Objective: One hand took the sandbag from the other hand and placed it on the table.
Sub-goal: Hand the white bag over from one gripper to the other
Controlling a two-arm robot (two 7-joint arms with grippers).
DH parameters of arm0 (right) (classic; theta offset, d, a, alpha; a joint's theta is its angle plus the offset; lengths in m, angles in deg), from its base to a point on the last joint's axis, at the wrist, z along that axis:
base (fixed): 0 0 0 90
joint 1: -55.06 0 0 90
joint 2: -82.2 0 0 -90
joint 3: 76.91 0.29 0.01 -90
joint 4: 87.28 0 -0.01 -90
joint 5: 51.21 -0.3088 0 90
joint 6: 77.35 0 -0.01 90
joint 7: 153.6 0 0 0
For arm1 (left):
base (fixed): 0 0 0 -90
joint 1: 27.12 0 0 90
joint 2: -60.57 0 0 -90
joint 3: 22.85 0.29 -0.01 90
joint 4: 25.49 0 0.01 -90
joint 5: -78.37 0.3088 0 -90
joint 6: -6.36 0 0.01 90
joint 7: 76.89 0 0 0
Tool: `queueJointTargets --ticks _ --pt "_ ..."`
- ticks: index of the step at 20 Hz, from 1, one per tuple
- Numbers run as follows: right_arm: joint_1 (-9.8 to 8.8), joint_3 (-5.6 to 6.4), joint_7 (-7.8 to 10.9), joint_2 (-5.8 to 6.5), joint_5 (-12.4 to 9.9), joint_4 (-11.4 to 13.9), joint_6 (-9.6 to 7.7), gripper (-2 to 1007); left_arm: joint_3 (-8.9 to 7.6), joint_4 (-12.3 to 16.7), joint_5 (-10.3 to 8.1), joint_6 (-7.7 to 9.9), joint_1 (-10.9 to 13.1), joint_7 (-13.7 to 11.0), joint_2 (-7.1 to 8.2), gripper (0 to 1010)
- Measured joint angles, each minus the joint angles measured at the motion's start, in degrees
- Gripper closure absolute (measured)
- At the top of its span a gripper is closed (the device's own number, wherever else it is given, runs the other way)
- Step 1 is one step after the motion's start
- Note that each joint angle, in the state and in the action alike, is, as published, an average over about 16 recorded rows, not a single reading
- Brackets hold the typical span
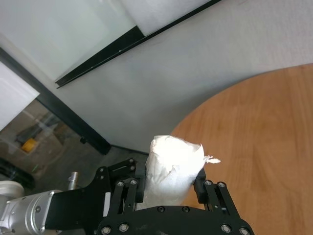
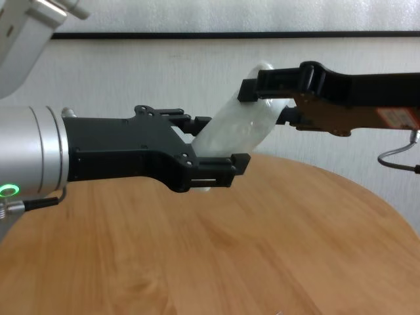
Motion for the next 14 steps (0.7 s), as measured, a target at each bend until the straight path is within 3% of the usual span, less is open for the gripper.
queueJointTargets --ticks 7,14 --pt "0.89 -0.66 -1.44 0.39 -0.12 -0.71 1.09 433 0.0 0.0 0.0 0.0 -0.01 0.0 0.0 85" --pt "1.81 -1.19 -2.55 0.83 -0.32 -1.66 2.39 433 0.0 0.0 0.01 0.0 -0.02 0.01 0.0 12"
